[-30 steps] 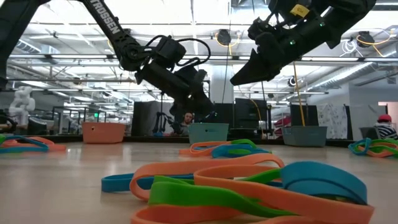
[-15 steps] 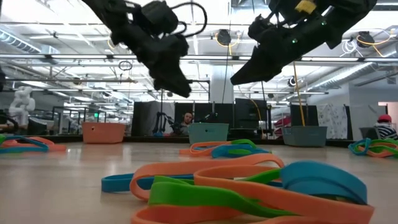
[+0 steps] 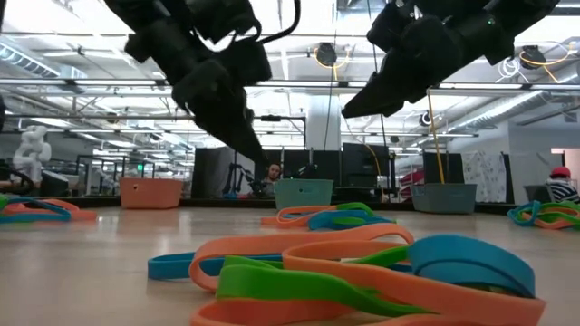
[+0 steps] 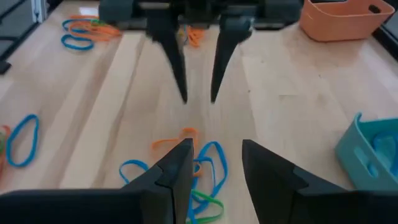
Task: Sort rubber bands into baskets
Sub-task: Put the blue rubber band into the light blue bin
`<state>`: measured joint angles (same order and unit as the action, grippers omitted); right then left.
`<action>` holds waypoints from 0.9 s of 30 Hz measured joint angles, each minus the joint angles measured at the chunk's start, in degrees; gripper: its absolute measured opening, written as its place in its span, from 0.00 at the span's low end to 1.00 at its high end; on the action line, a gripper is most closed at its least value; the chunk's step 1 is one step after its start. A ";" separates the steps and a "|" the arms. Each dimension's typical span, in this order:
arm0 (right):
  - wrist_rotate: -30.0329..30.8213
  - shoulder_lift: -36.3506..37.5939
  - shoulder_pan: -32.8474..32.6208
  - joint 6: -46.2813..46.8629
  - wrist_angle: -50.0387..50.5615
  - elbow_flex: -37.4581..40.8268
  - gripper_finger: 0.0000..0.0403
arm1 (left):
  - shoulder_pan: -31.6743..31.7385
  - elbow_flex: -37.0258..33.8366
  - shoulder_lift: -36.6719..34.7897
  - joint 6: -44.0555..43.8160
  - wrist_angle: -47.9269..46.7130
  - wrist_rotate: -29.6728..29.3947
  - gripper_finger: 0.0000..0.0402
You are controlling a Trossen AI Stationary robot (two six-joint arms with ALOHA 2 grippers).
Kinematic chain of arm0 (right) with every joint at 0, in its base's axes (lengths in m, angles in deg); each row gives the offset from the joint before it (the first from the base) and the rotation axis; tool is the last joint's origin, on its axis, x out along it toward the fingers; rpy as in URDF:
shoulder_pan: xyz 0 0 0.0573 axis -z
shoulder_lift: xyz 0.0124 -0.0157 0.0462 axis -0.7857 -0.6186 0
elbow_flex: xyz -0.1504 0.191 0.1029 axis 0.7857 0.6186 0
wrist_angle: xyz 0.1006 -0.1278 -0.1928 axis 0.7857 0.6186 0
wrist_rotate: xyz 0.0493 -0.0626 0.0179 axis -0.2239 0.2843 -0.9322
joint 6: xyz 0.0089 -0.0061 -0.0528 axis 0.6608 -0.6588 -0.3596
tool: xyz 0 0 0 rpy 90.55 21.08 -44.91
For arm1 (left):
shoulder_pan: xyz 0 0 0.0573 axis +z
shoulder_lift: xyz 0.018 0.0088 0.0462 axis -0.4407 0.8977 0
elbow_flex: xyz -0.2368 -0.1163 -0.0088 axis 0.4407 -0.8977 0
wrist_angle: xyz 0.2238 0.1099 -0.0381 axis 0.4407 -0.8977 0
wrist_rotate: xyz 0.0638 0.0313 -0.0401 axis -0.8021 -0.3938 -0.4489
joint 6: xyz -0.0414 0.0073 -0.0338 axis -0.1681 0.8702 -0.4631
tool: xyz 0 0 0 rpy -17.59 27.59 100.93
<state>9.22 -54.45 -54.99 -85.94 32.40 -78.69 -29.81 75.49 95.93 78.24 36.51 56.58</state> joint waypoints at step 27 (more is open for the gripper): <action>0.35 0.00 -4.85 9.22 4.23 0.00 0.32 | 7.59 5.69 15.87 13.20 5.94 13.35 0.35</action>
<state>9.57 -54.45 -59.84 -76.71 36.63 -78.69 -22.22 81.17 111.80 91.44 42.46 69.93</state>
